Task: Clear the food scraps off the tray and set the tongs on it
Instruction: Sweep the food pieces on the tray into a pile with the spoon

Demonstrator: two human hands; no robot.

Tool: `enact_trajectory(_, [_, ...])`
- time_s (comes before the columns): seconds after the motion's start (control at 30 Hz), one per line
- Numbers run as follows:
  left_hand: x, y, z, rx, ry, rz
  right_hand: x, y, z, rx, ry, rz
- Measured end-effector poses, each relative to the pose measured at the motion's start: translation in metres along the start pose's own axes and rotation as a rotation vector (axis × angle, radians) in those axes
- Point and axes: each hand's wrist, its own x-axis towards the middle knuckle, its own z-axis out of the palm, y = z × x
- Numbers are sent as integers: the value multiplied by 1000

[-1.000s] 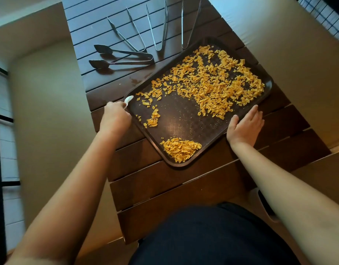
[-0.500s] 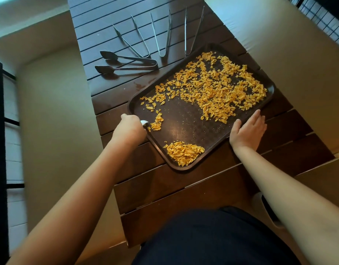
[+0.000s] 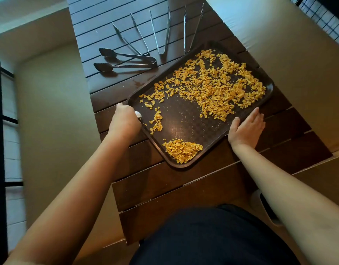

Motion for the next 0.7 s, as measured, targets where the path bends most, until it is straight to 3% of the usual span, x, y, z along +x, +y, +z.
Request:
enact_trajectory(0.33, [-16,8,-5,-53,-185,-31,0,1,-1,6,2,-2])
enact_trajectory(0.53, [-16,5,-9,-219,-64,-94,0,1,1,3,2,-3])
enact_trajectory(0.7, [-18,6,1,-119,-135,-82,0,0,0,9,0,-2])
